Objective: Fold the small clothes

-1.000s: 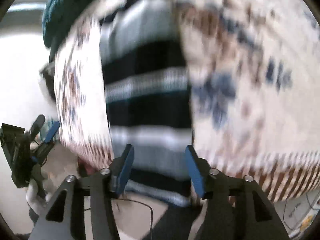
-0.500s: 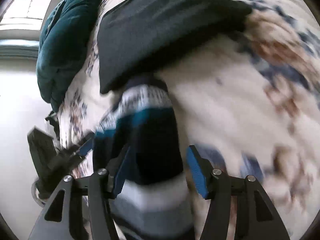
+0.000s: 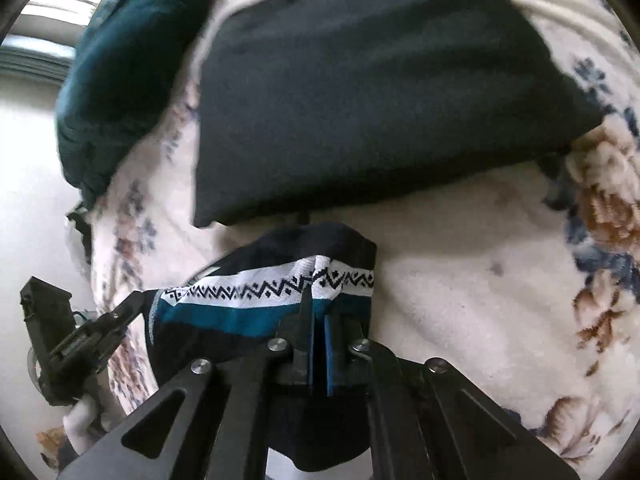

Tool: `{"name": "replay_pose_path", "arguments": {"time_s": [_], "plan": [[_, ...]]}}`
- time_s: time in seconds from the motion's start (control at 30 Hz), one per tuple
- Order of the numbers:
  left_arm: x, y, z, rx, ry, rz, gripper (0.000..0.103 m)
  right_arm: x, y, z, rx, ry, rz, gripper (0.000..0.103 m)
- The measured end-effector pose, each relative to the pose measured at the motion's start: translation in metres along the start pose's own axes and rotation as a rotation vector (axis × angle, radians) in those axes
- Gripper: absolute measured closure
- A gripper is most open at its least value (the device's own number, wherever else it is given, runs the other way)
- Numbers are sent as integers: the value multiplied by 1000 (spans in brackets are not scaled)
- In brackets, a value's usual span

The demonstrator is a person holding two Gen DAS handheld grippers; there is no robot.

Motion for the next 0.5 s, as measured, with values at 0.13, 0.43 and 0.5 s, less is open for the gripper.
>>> {"name": "replay_pose_path", "arguments": {"time_s": [0.13,0.43,0.5], "plan": [[-12,12,-8,-124,93,26,27,1,-3,6,20,-17,-55,66],[-25,-28,35,53,-132,-44,92,-15,-17,4,-7,4,-86,95],[-21,-13,35,60,-133,2,92,-17,-11,-7,-13,49,-50,95]]}}
Point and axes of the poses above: each gripper's, at about its wrist camera, not at the fingertips, and y roughly against the way its jaws point, z to its right, x to its top, the point moved 1 cm from there along -y, roughly the way its jaws point, and after that the axes turned 3 degrees about x, right-handed, at the moved point
